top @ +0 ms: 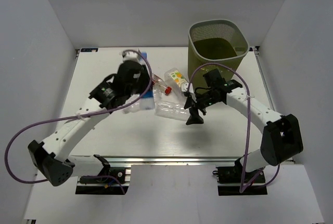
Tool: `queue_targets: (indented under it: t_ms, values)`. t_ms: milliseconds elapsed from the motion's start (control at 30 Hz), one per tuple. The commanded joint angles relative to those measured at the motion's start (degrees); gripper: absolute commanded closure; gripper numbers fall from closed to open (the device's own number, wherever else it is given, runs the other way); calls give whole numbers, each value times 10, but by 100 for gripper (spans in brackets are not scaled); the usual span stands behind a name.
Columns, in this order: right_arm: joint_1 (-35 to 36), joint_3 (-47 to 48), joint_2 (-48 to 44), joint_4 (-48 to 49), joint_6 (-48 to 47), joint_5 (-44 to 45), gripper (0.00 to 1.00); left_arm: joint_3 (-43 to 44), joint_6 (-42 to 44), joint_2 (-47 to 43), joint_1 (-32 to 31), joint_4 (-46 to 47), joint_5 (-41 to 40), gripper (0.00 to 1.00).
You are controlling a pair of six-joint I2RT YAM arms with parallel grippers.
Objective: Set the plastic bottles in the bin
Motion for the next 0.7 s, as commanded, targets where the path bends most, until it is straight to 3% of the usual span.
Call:
queue_targets:
  t_ms: [0, 133, 433, 667]
  values:
    - [9, 2, 23, 70, 28, 24, 10, 85, 83, -6, 3, 84, -51, 69]
    - [15, -62, 7, 129, 48, 91, 11, 135, 152, 54, 8, 292, 26, 67]
    - [39, -136, -18, 266, 151, 211, 11, 315, 100, 312, 2, 630, 159, 64]
    - [50, -151, -19, 291, 162, 248, 11, 566, 40, 492, -3, 629, 194, 60]
